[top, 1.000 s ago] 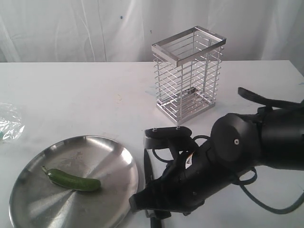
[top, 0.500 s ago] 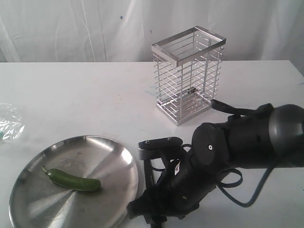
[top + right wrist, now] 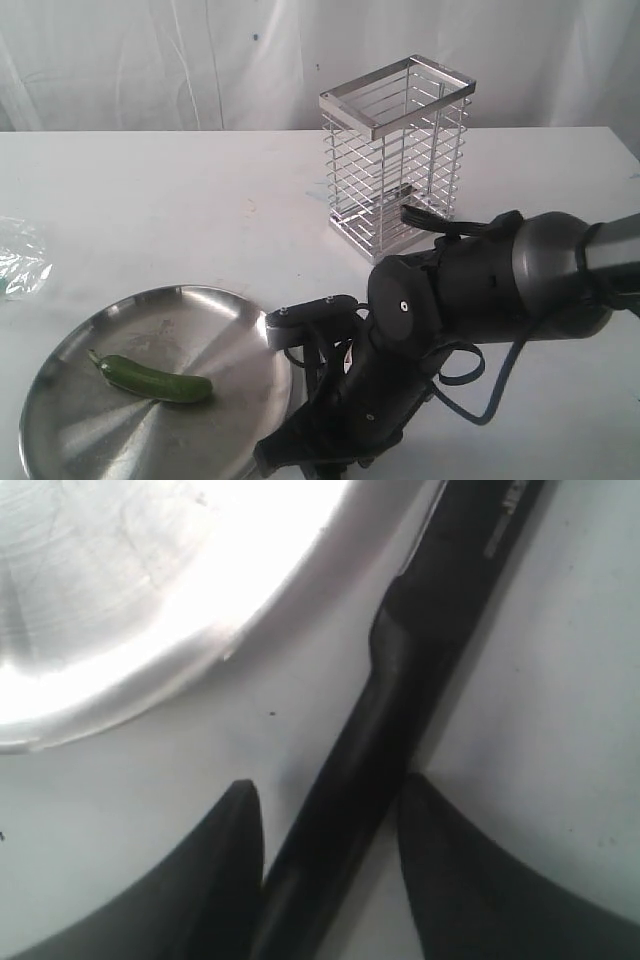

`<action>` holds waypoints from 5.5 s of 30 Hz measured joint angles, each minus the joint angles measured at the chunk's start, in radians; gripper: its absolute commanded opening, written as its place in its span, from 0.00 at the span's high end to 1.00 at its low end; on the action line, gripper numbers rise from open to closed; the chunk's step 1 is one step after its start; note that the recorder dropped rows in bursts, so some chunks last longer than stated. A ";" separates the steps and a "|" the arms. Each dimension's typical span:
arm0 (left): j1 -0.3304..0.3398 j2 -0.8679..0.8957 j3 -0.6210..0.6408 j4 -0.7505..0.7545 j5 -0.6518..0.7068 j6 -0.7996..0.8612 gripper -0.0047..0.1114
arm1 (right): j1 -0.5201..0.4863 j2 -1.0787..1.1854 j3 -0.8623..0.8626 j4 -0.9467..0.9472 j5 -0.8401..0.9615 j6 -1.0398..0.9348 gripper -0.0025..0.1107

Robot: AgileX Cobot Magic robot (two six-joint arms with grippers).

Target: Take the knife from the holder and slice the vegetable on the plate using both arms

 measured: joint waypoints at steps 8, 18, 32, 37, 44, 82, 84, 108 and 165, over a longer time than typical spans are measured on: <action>0.000 0.000 0.000 0.000 0.000 0.000 0.96 | 0.003 0.001 0.000 -0.001 0.000 0.043 0.90; 0.000 0.000 0.000 0.000 0.000 0.000 0.96 | -0.013 -0.036 0.018 -0.070 -0.018 0.145 0.90; 0.000 0.000 0.000 0.000 0.000 0.000 0.96 | -0.097 -0.243 0.046 -0.244 0.055 0.255 0.90; 0.000 0.000 0.000 0.000 0.000 0.000 0.96 | -0.067 -0.336 0.039 -0.257 0.063 0.245 0.90; 0.000 0.000 0.000 0.000 0.000 0.000 0.96 | 0.063 -0.299 -0.025 -0.245 0.074 0.222 0.90; 0.000 0.000 0.000 0.000 0.000 0.000 0.96 | 0.134 -0.029 -0.082 -0.114 0.064 0.081 0.85; 0.000 0.000 0.000 0.000 0.000 0.000 0.96 | 0.134 -0.029 -0.116 -0.124 0.072 0.079 0.85; 0.000 0.000 0.000 0.000 0.000 0.000 0.96 | 0.083 0.032 -0.218 -0.116 0.169 0.090 0.57; 0.000 0.000 0.000 0.000 0.000 0.000 0.96 | -0.375 0.204 -0.119 0.686 0.632 -0.998 0.57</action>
